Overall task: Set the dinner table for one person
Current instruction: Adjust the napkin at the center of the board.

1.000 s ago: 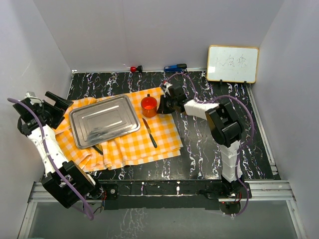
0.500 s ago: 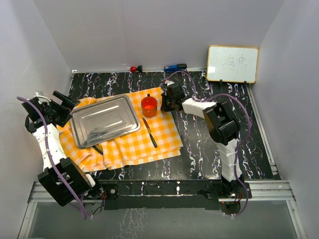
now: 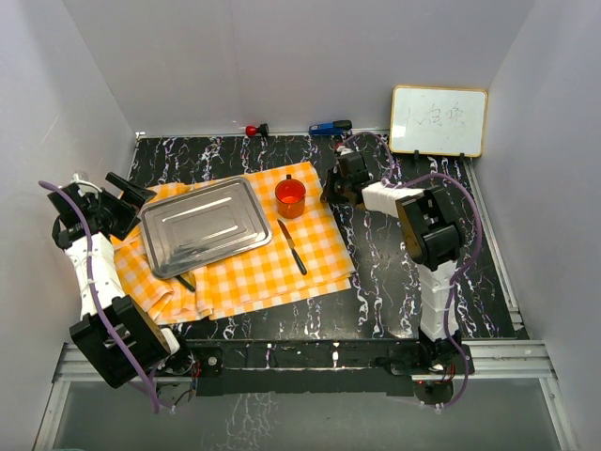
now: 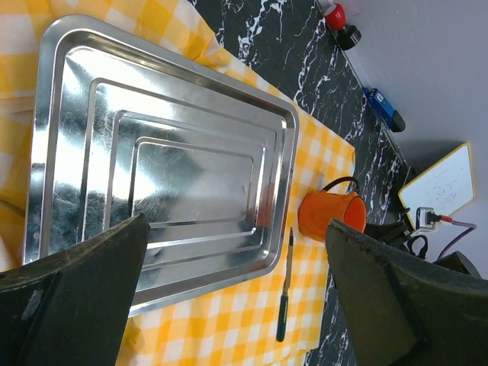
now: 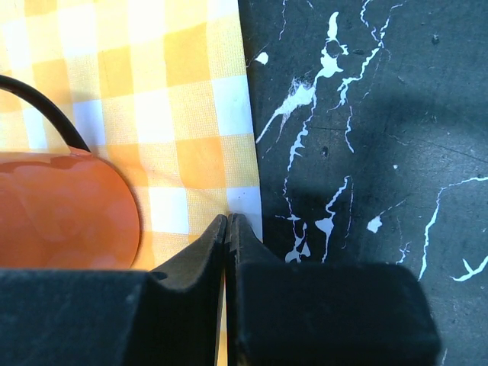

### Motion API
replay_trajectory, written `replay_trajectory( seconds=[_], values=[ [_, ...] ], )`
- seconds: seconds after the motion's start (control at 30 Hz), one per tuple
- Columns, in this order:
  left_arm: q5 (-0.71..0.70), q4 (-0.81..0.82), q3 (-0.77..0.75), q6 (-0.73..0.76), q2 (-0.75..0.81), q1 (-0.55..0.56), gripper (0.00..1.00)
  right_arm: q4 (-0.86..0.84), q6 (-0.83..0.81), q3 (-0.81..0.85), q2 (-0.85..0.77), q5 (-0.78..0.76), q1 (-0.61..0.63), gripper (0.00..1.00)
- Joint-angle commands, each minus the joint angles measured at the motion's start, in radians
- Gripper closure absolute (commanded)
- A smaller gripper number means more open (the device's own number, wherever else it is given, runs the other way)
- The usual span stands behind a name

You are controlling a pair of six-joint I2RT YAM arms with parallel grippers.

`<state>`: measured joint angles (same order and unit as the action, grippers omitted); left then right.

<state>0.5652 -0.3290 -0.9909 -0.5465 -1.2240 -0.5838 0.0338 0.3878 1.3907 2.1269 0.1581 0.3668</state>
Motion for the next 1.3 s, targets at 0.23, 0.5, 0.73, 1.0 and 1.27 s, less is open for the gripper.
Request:
replay_trajectory(
  seconds=[0.23, 0.5, 0.73, 1.0, 1.27],
  values=[
    [-0.004, -0.016, 0.011, 0.038, 0.0, 0.006, 0.01, 0.089, -0.022, -0.08, 0.0, -0.101, -0.038, 1.0],
    [-0.015, -0.036, 0.006, 0.06, 0.002, 0.006, 0.01, 0.103, -0.036, -0.102, -0.019, -0.088, -0.094, 1.0],
    [-0.014, -0.034, 0.01, 0.069, -0.008, 0.006, 0.01, 0.096, -0.015, -0.176, -0.079, -0.096, -0.198, 1.0],
    [0.002, -0.015, 0.027, 0.062, -0.018, 0.006, 0.01, 0.1, -0.015, -0.221, -0.136, -0.093, -0.318, 1.0],
    [0.009, -0.009, 0.026, 0.054, -0.022, 0.008, 0.01, 0.1, -0.014, -0.247, -0.165, -0.089, -0.397, 1.0]
  ],
)
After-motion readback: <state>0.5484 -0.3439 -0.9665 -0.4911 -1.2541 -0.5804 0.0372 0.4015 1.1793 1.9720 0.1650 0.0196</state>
